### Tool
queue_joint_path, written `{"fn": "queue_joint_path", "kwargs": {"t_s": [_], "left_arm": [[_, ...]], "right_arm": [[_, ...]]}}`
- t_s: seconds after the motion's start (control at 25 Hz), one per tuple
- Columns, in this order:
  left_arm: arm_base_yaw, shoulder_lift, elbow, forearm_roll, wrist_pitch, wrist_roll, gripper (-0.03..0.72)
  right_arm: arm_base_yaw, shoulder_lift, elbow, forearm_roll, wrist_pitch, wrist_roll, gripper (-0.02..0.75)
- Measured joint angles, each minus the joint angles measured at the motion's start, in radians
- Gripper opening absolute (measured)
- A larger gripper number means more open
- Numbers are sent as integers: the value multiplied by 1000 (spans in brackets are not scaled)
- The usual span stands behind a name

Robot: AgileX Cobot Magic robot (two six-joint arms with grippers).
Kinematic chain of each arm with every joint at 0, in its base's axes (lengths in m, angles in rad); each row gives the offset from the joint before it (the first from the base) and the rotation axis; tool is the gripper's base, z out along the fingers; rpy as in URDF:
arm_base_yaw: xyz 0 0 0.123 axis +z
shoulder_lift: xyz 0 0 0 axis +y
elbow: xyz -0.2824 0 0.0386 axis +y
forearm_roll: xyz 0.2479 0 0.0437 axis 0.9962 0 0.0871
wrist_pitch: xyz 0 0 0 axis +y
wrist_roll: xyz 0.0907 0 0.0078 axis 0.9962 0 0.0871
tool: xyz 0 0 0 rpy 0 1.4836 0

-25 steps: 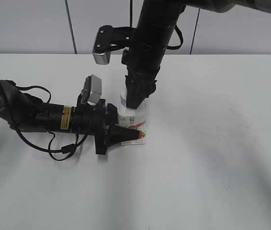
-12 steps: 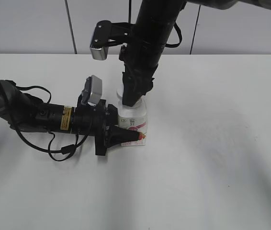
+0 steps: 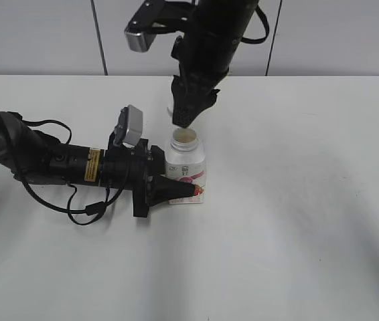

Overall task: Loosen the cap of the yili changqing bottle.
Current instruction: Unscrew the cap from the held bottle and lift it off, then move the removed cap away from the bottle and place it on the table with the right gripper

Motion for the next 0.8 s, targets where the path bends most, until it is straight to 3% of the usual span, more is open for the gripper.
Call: {"fn": "queue_joint_path", "kwargs": {"t_s": [0.4,0.6,0.8], "left_arm": [[0,0,0,1,0,0,365],[0,0,0,2,0,0,365],[0,0,0,2,-2,0,365]], "right_arm": [[-43,-74,-1,-183,0,537,389],[-180,-91,44,-130,-4,707,389],[-300,-174,251,-72,-64,761,389]]}}
